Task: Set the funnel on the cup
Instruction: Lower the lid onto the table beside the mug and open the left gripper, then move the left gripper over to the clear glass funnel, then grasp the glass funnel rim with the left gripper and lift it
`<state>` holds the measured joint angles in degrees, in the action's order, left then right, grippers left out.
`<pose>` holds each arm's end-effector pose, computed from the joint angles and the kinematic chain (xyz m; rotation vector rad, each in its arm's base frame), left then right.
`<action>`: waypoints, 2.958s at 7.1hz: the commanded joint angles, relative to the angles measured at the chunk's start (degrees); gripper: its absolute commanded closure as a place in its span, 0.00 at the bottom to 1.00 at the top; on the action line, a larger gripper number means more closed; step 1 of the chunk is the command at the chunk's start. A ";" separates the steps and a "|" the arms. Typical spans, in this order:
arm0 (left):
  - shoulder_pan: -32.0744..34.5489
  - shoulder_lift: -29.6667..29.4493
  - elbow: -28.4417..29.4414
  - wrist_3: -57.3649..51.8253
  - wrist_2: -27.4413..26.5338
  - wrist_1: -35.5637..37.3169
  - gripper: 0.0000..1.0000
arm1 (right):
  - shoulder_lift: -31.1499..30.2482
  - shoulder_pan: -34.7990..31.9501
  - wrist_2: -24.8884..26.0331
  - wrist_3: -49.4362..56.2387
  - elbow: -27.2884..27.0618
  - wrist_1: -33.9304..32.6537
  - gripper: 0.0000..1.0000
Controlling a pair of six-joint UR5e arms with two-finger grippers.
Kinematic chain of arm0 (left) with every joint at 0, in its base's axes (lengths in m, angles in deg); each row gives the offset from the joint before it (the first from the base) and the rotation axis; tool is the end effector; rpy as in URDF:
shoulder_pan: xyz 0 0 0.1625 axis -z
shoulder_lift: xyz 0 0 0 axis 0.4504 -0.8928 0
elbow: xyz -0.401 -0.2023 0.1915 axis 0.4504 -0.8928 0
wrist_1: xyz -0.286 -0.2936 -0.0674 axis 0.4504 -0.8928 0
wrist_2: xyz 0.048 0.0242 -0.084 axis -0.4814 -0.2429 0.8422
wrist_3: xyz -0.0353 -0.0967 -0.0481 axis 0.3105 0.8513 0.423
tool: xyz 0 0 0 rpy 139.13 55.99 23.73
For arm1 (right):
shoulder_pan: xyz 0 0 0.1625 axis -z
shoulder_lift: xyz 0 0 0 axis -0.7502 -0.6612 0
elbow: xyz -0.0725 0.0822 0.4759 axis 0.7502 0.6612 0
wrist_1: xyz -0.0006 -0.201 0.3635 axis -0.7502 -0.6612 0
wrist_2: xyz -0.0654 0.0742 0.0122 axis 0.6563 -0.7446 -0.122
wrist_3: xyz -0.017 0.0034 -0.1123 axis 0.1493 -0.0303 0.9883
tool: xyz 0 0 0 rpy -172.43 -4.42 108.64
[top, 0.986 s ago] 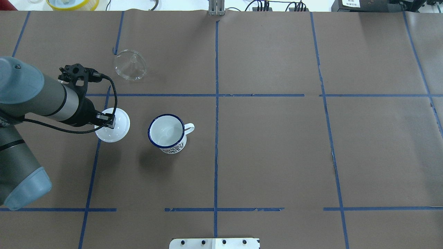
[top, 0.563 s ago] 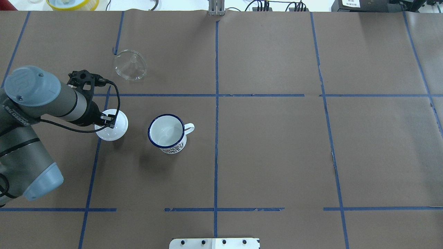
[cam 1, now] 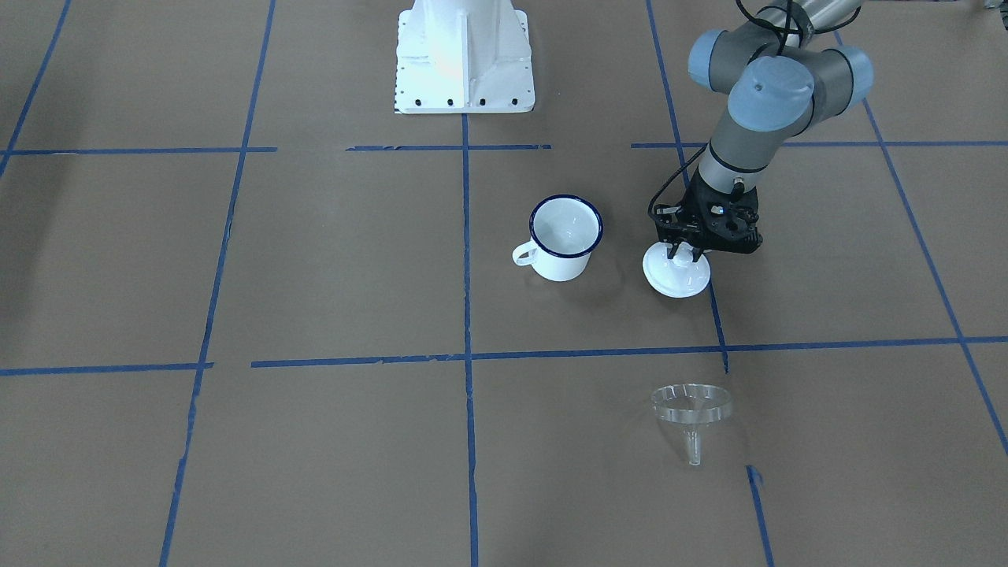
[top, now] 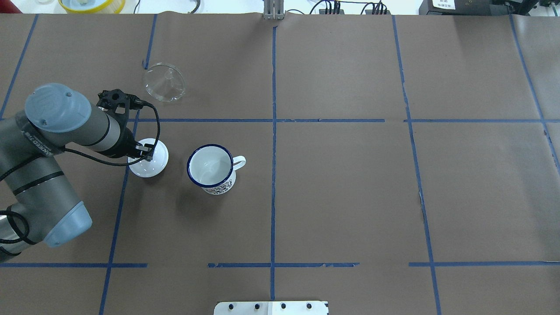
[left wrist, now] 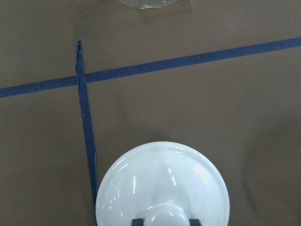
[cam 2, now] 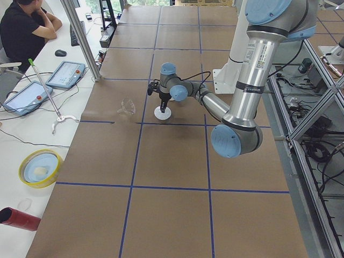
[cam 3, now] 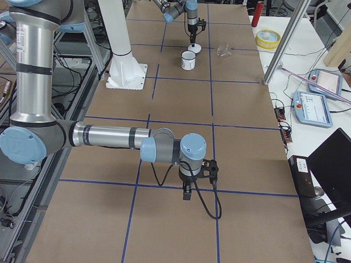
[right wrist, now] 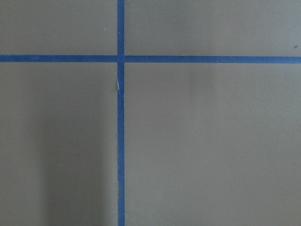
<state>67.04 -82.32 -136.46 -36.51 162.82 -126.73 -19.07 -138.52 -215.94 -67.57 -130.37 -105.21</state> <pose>0.4128 -0.4708 0.4528 0.1988 0.7943 0.1119 0.0578 -0.4398 0.7432 -0.0182 -0.7193 0.0102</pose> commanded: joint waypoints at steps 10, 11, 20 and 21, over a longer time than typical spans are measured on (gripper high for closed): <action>5.70 -13.93 21.72 45.73 -6.53 -23.26 0.00 | -0.05 0.00 0.00 0.00 0.00 0.00 0.00; 5.62 -15.60 24.37 51.02 -10.65 -24.60 0.00 | -0.05 0.00 0.00 0.00 0.00 0.00 0.00; 4.47 -19.39 30.82 64.61 -21.33 -26.72 0.53 | -0.05 0.00 0.00 0.00 0.00 0.00 0.00; 4.47 -19.39 30.73 64.61 -21.33 -26.99 0.76 | -0.05 0.00 0.00 0.00 0.00 0.00 0.00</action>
<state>71.55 -101.71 -105.73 28.10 141.50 -153.19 -19.13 -138.52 -215.95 -67.57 -130.37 -105.20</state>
